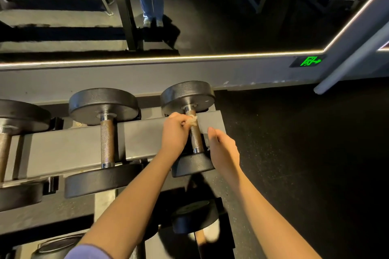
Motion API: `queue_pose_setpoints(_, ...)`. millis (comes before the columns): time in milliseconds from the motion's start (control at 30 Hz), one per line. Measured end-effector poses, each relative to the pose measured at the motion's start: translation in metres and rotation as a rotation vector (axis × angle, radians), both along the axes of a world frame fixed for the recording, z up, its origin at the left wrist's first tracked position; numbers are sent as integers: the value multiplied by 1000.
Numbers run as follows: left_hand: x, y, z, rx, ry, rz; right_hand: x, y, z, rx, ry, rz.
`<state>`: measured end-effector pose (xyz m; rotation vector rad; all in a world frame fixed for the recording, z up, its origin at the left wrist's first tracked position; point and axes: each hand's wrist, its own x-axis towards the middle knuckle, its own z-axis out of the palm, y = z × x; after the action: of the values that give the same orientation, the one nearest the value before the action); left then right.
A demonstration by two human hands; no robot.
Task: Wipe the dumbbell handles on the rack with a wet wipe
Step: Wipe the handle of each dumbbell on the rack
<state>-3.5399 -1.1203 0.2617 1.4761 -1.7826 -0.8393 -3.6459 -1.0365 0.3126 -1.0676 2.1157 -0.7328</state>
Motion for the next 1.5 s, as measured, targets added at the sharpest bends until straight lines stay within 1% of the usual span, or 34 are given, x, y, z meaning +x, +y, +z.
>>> queue_pose_setpoints(67,-3,-9,1,6,42,108,0,1,1,-14,-21,-3)
queue_pose_setpoints(133,-5,-14,4,54,77,190,1,1,2,-22,-29,-9)
queue_pose_setpoints(200,-6,-12,2,58,59,157,0,1,1,-16,-28,-12)
queue_pose_setpoints(300,-2,0,0,23,12,23,-1,1,-3,-6,-21,-17)
queue_pose_setpoints(367,2,6,0,41,30,-23,0,0,-5,-2,-24,-25)
queue_pose_setpoints(433,3,7,0,91,88,-32,0,0,-6,-4,-21,-16)
queue_pose_setpoints(500,2,5,3,146,158,13,0,1,-6,-2,-20,1)
queue_pose_setpoints(600,-4,0,5,159,233,122,-1,0,-6,24,-15,18)
queue_pose_setpoints(700,-8,-1,5,290,305,198,-3,-5,-10,72,-19,14)
queue_pose_setpoints(767,-9,3,3,294,272,221,-3,-5,-13,80,-4,19)
queue_pose_setpoints(900,-7,1,3,311,265,258,-4,-2,-14,43,-5,13)
queue_pose_setpoints(1033,-11,-15,11,296,371,284,-4,-3,-13,29,-29,-13)
queue_pose_setpoints(1100,-14,-16,13,285,362,301,-4,-3,-12,26,-44,-42)
queue_pose_setpoints(1200,-11,-9,8,235,220,217,-2,-2,-10,17,-23,-31)
queue_pose_setpoints(1267,-5,0,4,259,172,165,-3,-1,-13,10,17,-16)
queue_pose_setpoints(1400,-1,7,4,298,155,118,-3,-3,-12,24,8,-54)
queue_pose_setpoints(1500,-4,-1,10,268,225,124,-2,-3,-10,17,-17,-74)
